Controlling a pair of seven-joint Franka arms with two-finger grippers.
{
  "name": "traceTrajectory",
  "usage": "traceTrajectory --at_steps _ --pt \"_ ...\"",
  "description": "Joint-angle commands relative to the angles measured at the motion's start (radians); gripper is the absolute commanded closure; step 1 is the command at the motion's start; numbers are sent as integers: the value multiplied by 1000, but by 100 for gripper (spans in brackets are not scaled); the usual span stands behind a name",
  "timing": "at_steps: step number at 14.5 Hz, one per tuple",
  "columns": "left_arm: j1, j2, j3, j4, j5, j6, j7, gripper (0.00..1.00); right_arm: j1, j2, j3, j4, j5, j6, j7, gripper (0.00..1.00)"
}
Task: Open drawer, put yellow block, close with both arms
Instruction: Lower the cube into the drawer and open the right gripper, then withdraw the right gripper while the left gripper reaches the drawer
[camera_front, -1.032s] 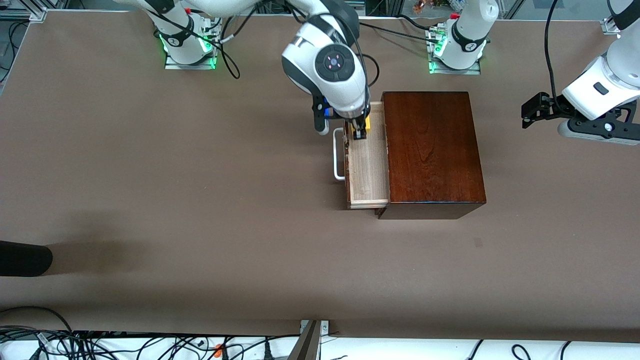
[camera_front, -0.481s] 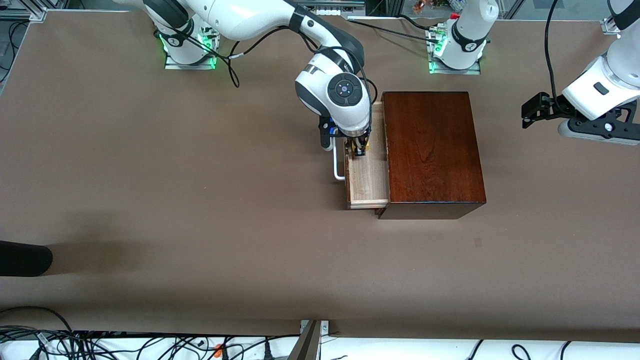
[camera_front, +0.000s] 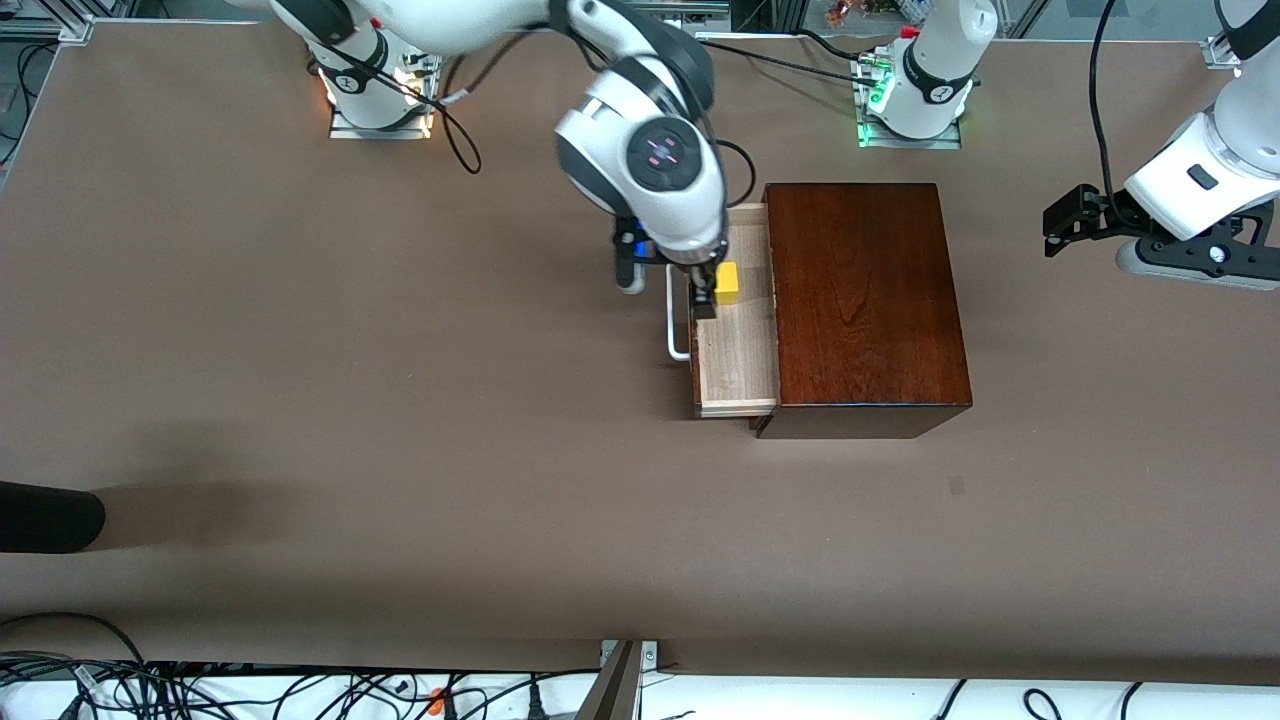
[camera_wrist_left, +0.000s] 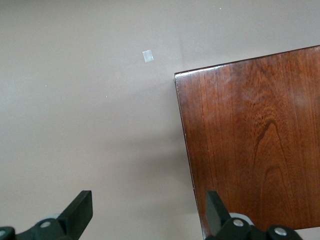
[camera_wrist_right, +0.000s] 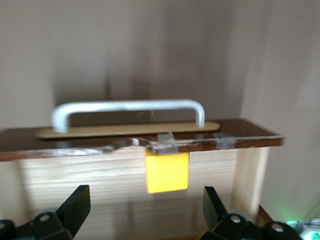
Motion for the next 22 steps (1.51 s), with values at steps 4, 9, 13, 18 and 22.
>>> traceTrajectory --at_steps 4,9,13,18,22 --pt "-3 -2 -1 19 -44 -43 20 0 -238 -219 -6 -30 55 -392 -660 0" --pt "-13 64 -25 24 -159 -147 22 0 -278 -458 -262 -293 49 -461 -1373 0" --pt "-49 148 -161 47 -262 -147 130 0 -276 -612 -452 -535 46 -347 -1806 0" --pt "-199 268 -220 148 -254 -57 265 0 -411 -673 -467 -637 -26 -246 -2233 0" --pt "-384 444 -222 283 -150 40 368 0 -548 -673 -402 -637 -51 -210 -2434 0"
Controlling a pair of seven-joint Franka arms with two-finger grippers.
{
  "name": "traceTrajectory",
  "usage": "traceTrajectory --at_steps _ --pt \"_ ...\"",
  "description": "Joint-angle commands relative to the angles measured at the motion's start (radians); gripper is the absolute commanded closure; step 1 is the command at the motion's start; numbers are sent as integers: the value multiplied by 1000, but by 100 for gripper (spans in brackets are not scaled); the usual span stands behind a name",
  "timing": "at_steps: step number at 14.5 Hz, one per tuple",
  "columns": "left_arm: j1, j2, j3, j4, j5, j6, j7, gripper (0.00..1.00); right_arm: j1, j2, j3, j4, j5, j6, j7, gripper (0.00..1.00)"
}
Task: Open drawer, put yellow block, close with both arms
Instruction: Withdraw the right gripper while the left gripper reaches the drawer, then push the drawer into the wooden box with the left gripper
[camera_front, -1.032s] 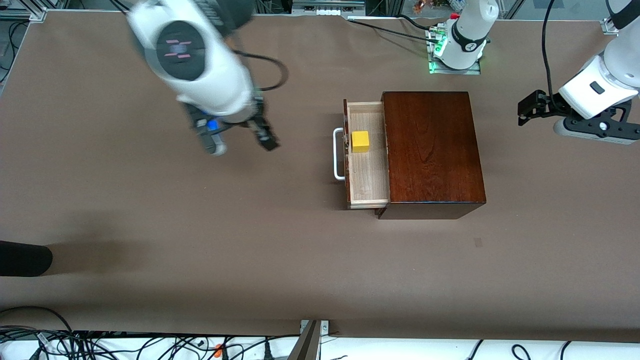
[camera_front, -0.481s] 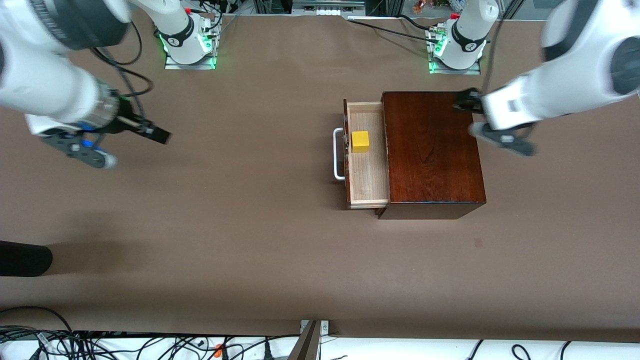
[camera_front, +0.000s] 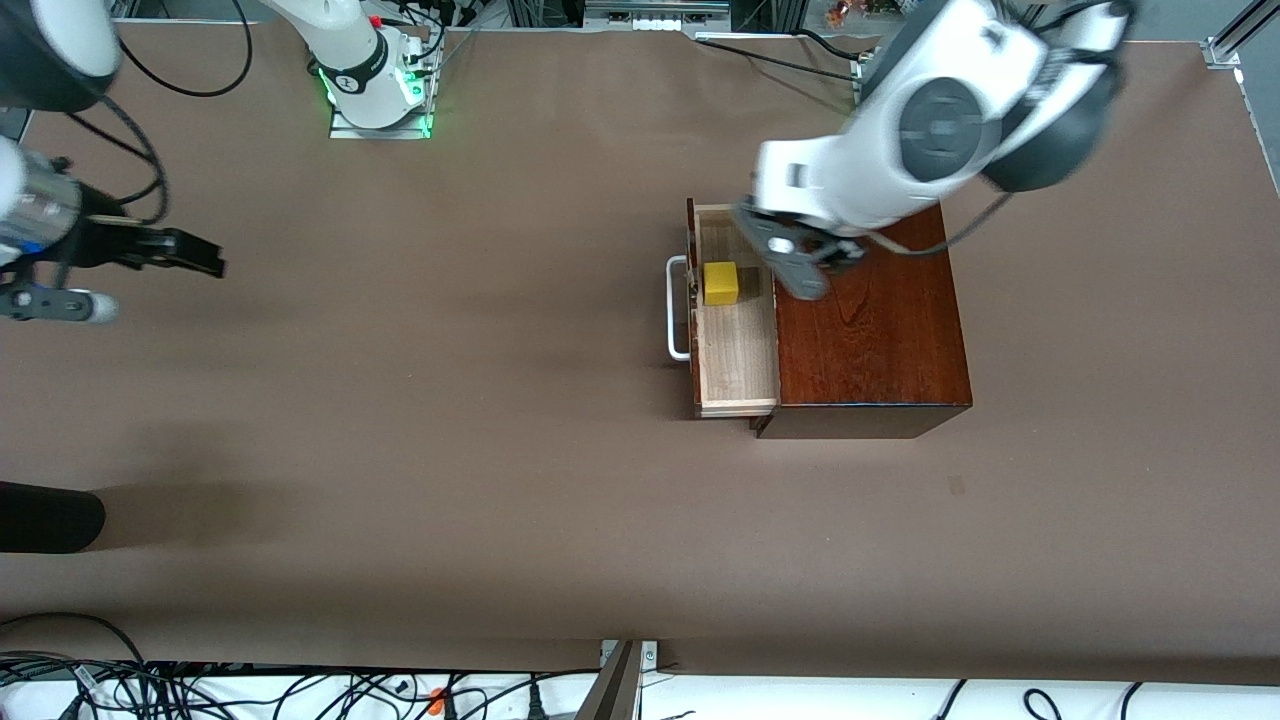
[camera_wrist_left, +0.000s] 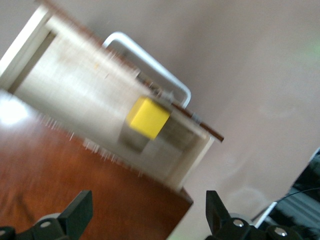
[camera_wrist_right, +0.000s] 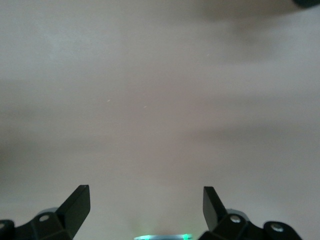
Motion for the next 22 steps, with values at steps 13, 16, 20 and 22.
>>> traceTrajectory --at_steps 13,16,20,22 --pt "-245 350 10 64 239 518 503 0 -104 -32 107 -33 -36 71 -55 0" --pt "-234 344 11 18 266 509 506 0 -104 -24 107 -30 -33 63 -55 0" --pt "-219 327 30 -2 270 416 512 0 -102 -15 107 -26 -27 71 -55 0" --pt "-211 305 33 0 305 359 511 0 -104 -17 106 -26 -23 74 -54 0"
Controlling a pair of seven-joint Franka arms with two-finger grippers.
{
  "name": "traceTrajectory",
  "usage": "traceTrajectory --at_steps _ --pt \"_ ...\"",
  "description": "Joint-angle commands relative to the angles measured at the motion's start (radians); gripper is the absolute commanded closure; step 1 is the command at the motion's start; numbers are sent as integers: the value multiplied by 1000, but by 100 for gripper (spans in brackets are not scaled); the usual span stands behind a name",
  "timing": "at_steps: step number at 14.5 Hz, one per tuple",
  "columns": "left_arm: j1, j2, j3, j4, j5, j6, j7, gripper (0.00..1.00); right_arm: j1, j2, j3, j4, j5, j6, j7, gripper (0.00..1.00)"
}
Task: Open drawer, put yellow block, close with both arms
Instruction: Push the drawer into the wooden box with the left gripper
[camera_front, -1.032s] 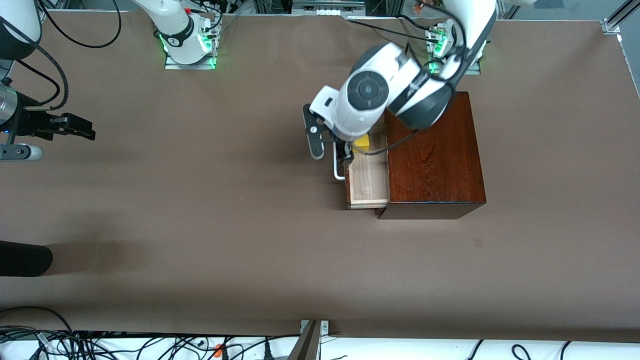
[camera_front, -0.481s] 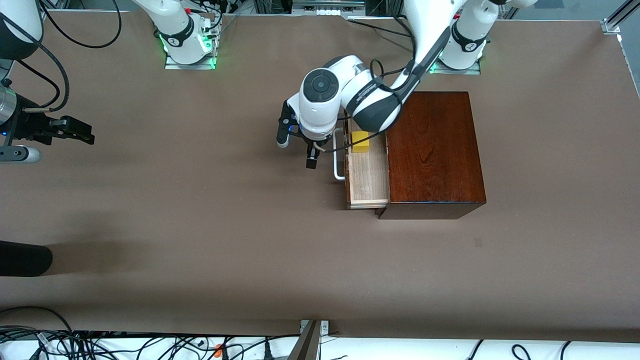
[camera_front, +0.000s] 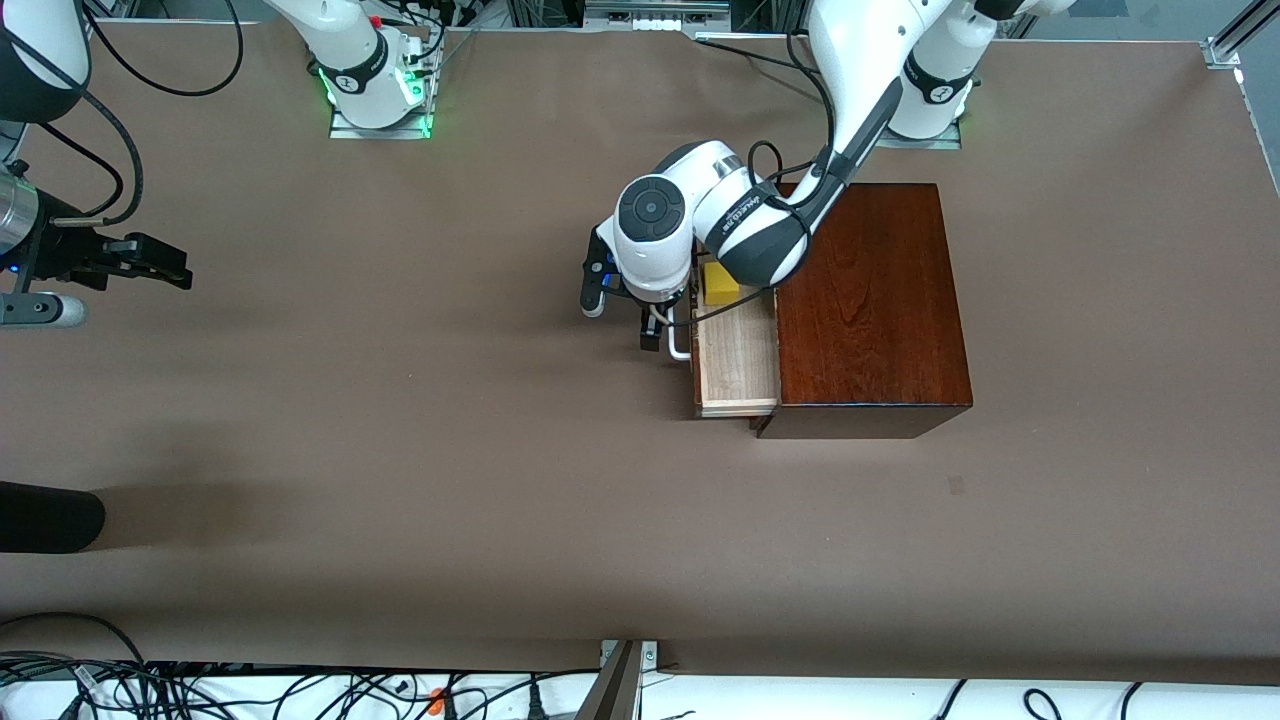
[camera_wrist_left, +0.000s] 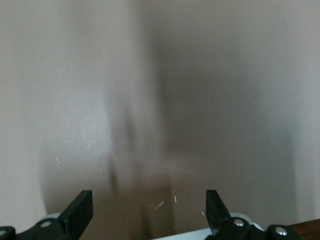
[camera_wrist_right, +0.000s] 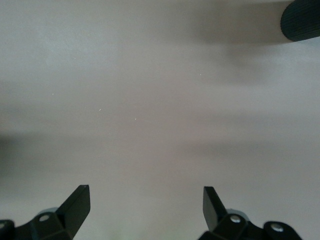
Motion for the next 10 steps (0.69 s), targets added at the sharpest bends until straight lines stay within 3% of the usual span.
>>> traceTrajectory --at_steps 1,10 --pt "29 -52 6 -19 60 -88 11 0 -18 -17 16 -14 8 15 2 0" --pt "89 -54 9 -27 68 -148 23 0 -9 -14 20 -17 -9 40 -1 0"
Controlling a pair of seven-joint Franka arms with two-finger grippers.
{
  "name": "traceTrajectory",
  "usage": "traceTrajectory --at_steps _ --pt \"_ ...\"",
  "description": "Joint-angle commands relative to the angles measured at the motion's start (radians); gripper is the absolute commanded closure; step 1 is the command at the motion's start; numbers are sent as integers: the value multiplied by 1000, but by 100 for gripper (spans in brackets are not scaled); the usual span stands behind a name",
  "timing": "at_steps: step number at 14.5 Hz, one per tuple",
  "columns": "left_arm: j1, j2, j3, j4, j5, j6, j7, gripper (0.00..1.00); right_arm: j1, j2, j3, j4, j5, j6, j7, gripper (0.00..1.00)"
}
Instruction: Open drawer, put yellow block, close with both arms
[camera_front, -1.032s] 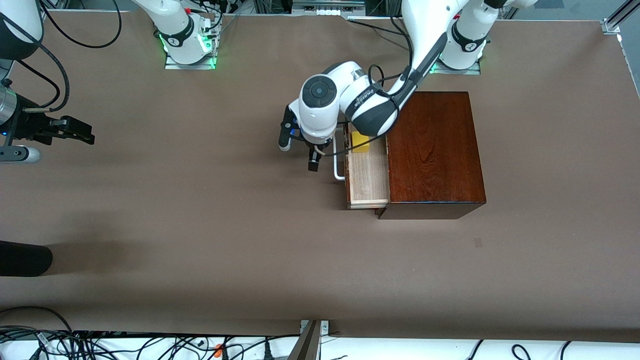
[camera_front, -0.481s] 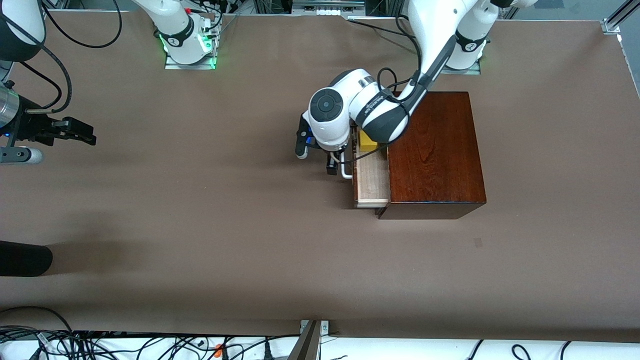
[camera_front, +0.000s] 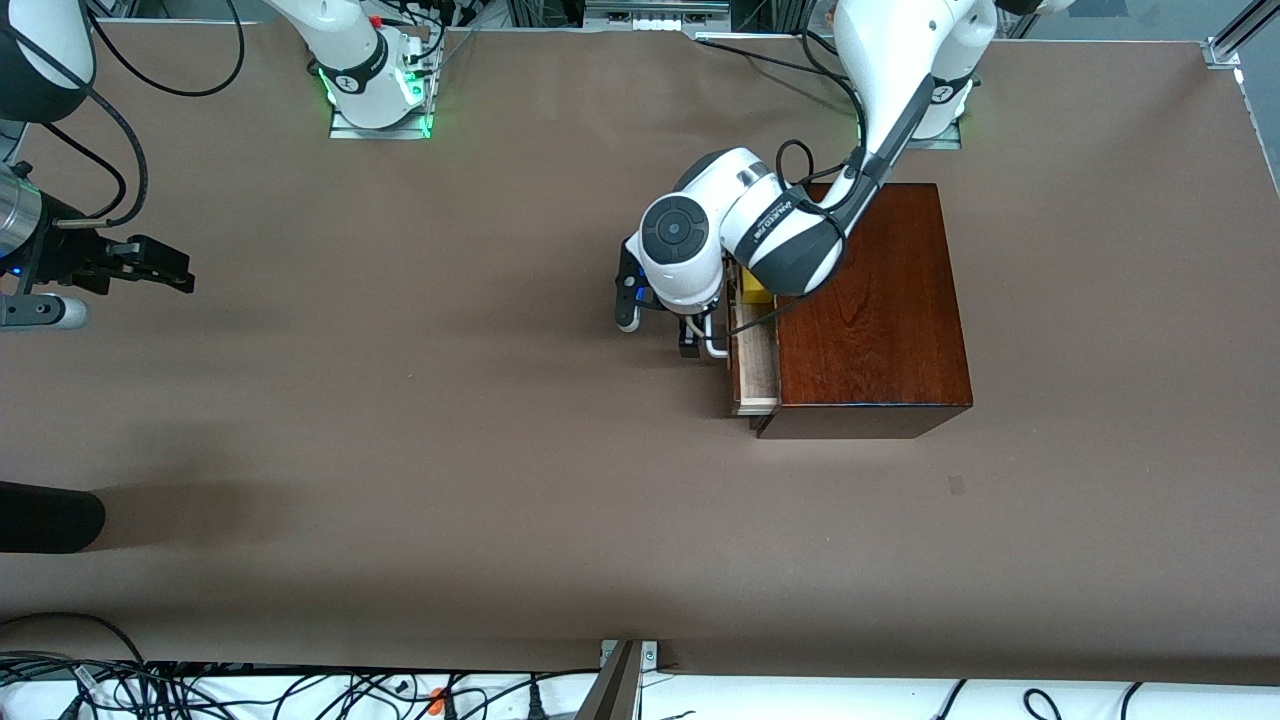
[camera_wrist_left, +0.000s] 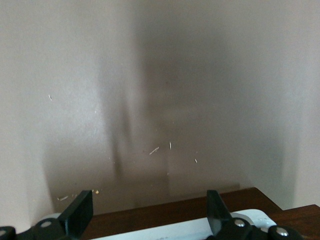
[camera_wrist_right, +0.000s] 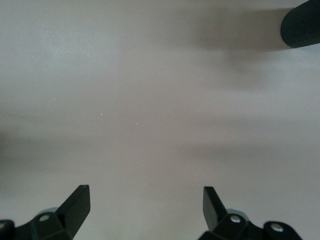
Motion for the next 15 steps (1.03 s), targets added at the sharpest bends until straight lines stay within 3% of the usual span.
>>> traceTrajectory --at_steps 1,15 --pt "29 -30 3 -22 41 -27 23 0 -9 -8 13 -17 -10 28 -1 0" --pt "82 -28 2 -24 41 -61 30 0 -3 11 13 -17 -32 35 -1 0"
